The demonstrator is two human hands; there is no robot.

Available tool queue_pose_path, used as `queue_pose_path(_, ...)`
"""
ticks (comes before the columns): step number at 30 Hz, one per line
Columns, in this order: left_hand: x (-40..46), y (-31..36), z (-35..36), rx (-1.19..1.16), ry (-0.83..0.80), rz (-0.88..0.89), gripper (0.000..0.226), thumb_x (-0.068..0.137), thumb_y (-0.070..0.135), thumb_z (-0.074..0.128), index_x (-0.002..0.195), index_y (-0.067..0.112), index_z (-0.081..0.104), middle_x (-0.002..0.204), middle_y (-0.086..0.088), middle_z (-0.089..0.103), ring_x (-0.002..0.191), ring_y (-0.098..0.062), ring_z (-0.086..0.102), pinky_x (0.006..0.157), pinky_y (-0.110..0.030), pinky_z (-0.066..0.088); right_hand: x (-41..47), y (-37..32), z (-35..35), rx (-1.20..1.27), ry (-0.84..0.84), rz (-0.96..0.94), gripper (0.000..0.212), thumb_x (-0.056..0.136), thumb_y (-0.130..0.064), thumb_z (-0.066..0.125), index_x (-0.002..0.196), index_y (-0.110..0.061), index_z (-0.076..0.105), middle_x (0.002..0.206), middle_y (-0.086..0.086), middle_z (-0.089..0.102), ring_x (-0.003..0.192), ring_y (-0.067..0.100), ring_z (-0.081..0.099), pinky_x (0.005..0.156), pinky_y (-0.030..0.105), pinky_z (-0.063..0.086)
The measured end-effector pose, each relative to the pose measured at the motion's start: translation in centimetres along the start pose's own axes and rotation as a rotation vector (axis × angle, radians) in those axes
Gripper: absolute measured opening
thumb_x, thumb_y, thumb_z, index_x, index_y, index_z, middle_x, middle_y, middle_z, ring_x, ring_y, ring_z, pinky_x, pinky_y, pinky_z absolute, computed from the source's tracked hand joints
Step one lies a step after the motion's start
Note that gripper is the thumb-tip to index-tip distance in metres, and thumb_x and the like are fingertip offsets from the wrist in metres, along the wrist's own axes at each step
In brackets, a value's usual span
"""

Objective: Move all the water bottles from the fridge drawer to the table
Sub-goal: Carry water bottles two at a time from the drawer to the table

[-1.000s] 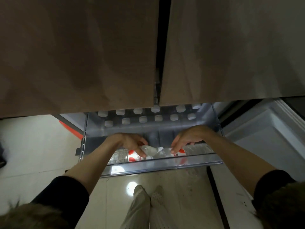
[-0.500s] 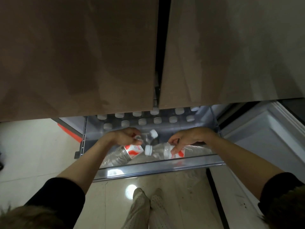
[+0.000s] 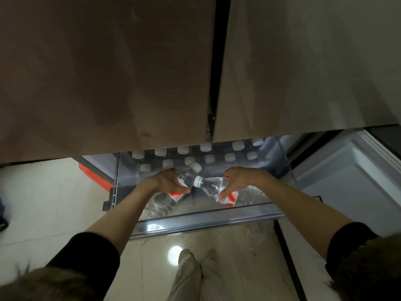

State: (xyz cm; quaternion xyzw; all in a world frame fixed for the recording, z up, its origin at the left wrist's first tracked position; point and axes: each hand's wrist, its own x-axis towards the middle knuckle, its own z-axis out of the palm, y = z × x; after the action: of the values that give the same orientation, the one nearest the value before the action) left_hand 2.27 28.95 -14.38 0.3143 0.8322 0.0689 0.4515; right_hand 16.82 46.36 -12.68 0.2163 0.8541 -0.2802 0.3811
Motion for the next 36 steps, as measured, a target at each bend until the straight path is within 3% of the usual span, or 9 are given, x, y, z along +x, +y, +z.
queue_pose_path(4,-0.5,-0.4,-0.2,-0.011,0.024,0.054,0.055,0.074,0.04,0.073,0.12,0.016,0.053,0.111,-0.003,0.064,0.094,-0.018,0.06,0.081,-0.027,0.05,0.1,-0.3,1.4,-0.149,0.107,-0.023,0.056,0.066,-0.054,0.073,0.105,-0.018,0.055,0.097,0.0,0.063,0.082,0.015,0.058,0.072,0.028,0.046)
queue_pose_path(9,-2.9,-0.8,-0.9,-0.099,0.125,0.192,0.035,0.078,0.027,0.071,0.109,0.019,0.057,0.099,0.002,0.062,0.088,-0.014,0.057,0.079,-0.024,0.044,-1.3,0.5,0.1,-0.13,0.255,-0.006,0.049,0.066,-0.054,0.072,0.097,-0.02,0.054,0.092,-0.002,0.063,0.077,0.015,0.057,0.057,0.025,0.039)
queue_pose_path(12,-4.5,-0.9,-0.4,-0.104,0.212,0.251,0.04,0.076,0.027,0.073,0.112,0.017,0.057,0.101,-0.002,0.065,0.092,-0.019,0.061,0.087,-0.034,0.05,-2.3,0.3,0.1,-0.131,0.318,-0.005,0.054,0.065,-0.051,0.075,0.104,-0.02,0.055,0.099,-0.002,0.065,0.084,0.018,0.06,0.064,0.028,0.044)
queue_pose_path(16,-6.2,-1.6,0.3,-0.164,0.301,0.347,0.048,0.065,0.035,0.074,0.109,0.027,0.058,0.098,-0.001,0.069,0.09,-0.019,0.064,0.084,-0.041,0.052,-3.8,0.1,0.7,-0.115,0.429,-0.02,0.056,0.065,-0.054,0.072,0.107,-0.02,0.056,0.105,0.001,0.065,0.091,0.023,0.06,0.071,0.03,0.046)
queue_pose_path(20,-8.4,-1.6,0.7,-0.24,0.387,0.479,0.055,0.064,0.027,0.075,0.114,0.015,0.055,0.103,-0.002,0.064,0.093,-0.016,0.061,0.079,-0.018,0.047,-6.7,-0.6,0.9,-0.069,0.531,-0.072,0.042,0.074,-0.046,0.068,0.105,-0.021,0.054,0.103,0.0,0.064,0.095,0.024,0.059,0.075,0.03,0.044)
queue_pose_path(25,-11.3,-2.0,1.1,-0.28,0.518,0.568,0.07,0.063,0.047,0.071,0.124,0.028,0.042,0.122,0.0,0.053,0.11,-0.012,0.054,0.095,-0.027,0.044,-9.8,-1.3,1.6,0.055,0.721,-0.221,0.054,0.068,-0.048,0.074,0.108,-0.019,0.053,0.103,-0.002,0.061,0.091,0.018,0.06,0.075,0.035,0.052)
queue_pose_path(30,-15.6,-0.3,2.1,-0.246,0.724,0.653,0.078,0.069,0.03,0.076,0.135,0.017,0.037,0.127,0.006,0.043,0.113,0.0,0.043,0.096,-0.011,0.035,-12.7,-2.9,2.4,0.017,0.867,-0.326,0.073,0.07,-0.048,0.074,0.129,-0.018,0.044,0.127,0.0,0.052,0.112,0.018,0.052,0.093,0.036,0.045)
queue_pose_path(32,-17.3,0.3,2.0,-0.241,0.827,0.658,0.077,0.072,0.023,0.077,0.136,0.016,0.036,0.129,0.007,0.041,0.114,0.001,0.041,0.095,-0.005,0.032,-14.1,-3.4,2.6,0.042,0.937,-0.367,0.072,0.069,-0.048,0.075,0.128,-0.019,0.044,0.127,-0.002,0.051,0.112,0.016,0.052,0.096,0.039,0.044)
queue_pose_path(36,-22.0,2.0,2.2,-0.312,1.034,0.667,0.074,0.071,0.024,0.077,0.133,0.023,0.037,0.125,0.008,0.044,0.113,-0.002,0.044,0.095,-0.013,0.037,-17.6,-4.6,2.5,0.202,1.038,-0.518,0.069,0.065,-0.045,0.078,0.121,-0.02,0.046,0.121,-0.003,0.052,0.106,0.012,0.051,0.092,0.034,0.047)
